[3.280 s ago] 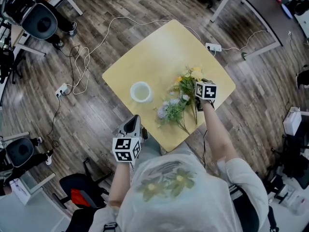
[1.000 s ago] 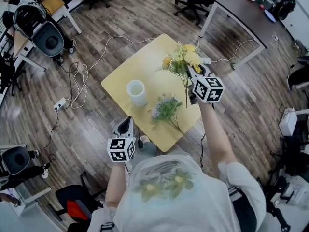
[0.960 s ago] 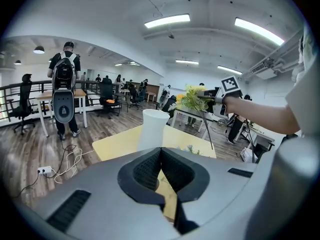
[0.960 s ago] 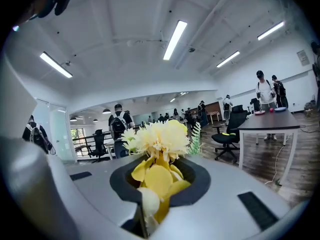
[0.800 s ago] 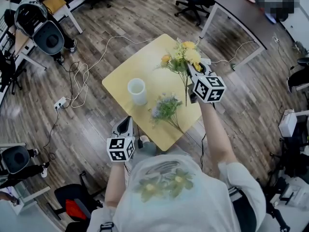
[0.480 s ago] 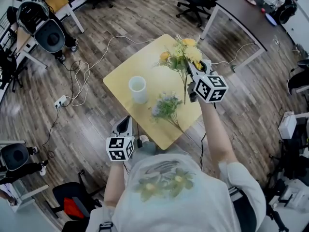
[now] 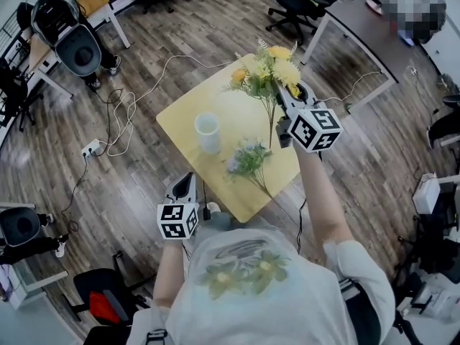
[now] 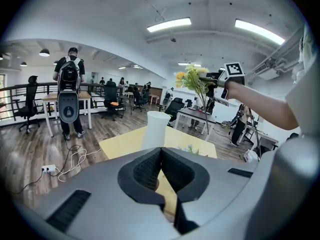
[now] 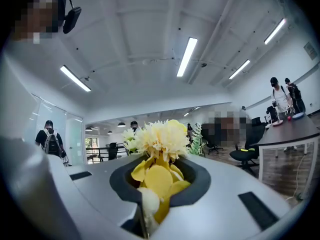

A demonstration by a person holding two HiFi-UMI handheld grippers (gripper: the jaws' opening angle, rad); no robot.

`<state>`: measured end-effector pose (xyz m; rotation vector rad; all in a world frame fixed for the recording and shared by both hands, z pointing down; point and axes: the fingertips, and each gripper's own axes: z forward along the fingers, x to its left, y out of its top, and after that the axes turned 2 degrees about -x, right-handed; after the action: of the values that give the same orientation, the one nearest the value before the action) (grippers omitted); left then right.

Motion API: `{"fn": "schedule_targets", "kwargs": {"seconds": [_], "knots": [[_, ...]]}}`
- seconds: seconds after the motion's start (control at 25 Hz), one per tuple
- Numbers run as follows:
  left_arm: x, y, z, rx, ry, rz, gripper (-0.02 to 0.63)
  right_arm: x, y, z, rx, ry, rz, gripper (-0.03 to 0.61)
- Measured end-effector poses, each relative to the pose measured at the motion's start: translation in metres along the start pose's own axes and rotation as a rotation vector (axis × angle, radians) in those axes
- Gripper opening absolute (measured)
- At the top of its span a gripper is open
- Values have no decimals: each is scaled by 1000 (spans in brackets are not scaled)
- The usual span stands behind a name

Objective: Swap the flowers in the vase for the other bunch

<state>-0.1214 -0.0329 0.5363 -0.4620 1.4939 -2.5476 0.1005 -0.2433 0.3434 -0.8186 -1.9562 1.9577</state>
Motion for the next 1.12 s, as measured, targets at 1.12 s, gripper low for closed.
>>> {"fn": "schedule_targets", "kwargs": {"seconds": [1.12], "knots": [[-10, 58, -15, -154, -37, 7, 18, 126, 62, 60, -153, 288, 22, 86]]}}
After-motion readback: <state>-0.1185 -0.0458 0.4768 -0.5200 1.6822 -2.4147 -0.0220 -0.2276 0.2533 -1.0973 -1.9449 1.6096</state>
